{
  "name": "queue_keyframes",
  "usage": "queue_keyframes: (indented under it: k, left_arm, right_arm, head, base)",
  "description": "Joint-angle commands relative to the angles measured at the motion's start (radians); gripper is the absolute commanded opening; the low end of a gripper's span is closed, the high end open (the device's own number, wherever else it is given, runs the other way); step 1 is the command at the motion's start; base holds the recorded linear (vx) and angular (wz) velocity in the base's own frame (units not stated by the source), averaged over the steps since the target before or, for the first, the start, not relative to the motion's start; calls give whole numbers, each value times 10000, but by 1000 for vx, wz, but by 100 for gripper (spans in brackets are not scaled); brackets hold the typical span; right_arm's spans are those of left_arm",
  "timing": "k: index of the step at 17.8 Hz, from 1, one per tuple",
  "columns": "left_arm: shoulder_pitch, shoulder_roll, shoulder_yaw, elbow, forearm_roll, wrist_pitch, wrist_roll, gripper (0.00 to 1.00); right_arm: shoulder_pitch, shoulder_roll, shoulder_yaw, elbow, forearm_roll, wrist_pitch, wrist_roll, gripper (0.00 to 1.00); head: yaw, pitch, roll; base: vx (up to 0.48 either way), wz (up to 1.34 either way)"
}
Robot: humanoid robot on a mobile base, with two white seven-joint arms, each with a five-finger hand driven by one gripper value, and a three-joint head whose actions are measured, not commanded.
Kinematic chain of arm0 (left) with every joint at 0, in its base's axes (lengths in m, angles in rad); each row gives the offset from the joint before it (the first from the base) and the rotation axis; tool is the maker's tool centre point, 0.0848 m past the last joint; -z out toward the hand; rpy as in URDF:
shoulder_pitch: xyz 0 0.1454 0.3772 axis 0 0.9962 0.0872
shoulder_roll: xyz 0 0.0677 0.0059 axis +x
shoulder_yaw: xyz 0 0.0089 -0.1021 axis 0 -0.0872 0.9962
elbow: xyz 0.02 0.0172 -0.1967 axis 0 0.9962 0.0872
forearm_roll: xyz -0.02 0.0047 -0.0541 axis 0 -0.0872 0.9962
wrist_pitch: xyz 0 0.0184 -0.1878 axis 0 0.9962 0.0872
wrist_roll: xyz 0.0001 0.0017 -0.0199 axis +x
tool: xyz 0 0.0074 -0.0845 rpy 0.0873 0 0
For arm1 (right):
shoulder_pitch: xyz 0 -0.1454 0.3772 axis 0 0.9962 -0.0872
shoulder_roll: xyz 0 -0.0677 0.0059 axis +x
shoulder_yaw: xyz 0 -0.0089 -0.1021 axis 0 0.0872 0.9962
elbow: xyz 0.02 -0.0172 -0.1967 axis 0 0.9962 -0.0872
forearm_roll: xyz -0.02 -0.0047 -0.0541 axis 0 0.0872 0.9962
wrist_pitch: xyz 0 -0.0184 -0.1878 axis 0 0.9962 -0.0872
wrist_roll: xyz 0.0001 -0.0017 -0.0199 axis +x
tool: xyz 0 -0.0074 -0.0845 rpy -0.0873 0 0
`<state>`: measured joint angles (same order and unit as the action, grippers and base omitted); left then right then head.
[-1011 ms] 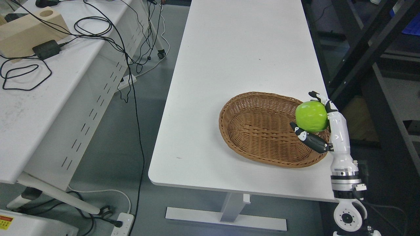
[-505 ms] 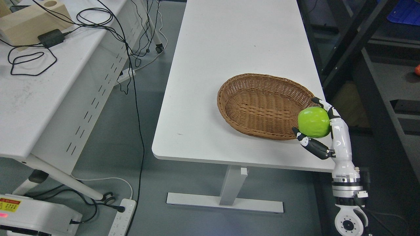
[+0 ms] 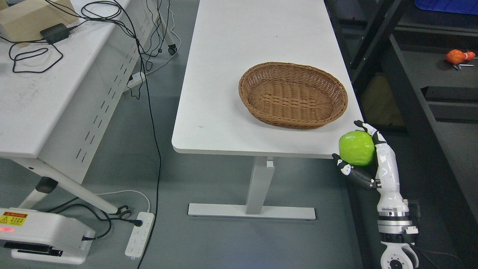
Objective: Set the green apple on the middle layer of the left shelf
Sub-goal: 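Carry the green apple out of the basket past the table edge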
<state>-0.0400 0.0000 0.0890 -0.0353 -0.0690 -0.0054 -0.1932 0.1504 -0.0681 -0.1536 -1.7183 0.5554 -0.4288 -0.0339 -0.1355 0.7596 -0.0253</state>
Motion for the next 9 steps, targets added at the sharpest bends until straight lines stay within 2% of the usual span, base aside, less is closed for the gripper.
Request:
queue_keyframes:
  k: [1, 9]
  left_arm:
    - [-14, 175, 0, 0, 0, 38, -1, 100]
    - [1, 175, 0, 0, 0, 23, -1, 100]
  right_arm:
    - [275, 6, 48, -28, -1, -23, 93, 0]
    - [459, -86, 33, 3, -1, -23, 277, 0]
  head:
    - [0, 0, 0]
    - [0, 0, 0]
  base:
    - [-215, -30]
    - [-223, -60]
